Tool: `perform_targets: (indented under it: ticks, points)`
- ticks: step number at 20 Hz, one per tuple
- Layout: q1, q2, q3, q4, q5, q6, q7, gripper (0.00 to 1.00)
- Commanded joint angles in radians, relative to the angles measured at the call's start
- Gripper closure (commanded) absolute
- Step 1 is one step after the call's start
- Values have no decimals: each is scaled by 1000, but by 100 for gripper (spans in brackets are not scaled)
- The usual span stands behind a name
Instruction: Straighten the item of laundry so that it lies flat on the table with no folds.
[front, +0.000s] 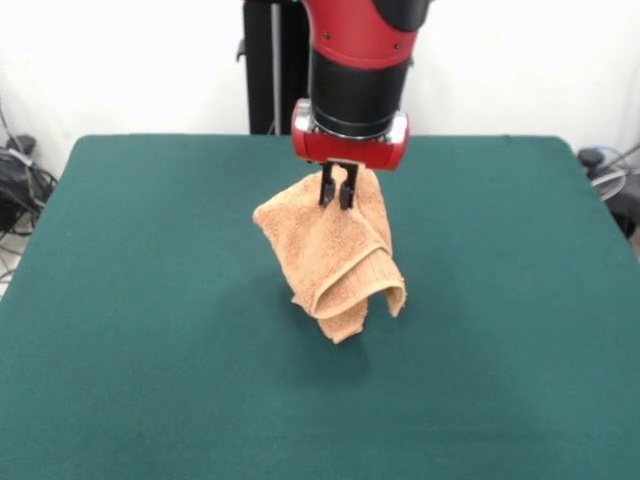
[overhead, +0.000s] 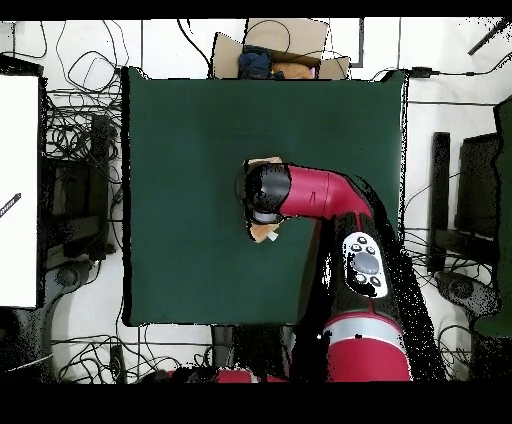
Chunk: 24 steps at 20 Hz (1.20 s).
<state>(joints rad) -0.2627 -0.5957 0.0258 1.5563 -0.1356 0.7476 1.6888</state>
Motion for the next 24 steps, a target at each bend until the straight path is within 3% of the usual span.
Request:
perform_targets:
  ticks: [1, 24]
  points:
    - [-16, -15, 88, 96, 29, 74, 32, 100]
    - [119, 3, 44, 93, 125, 50, 210, 100]
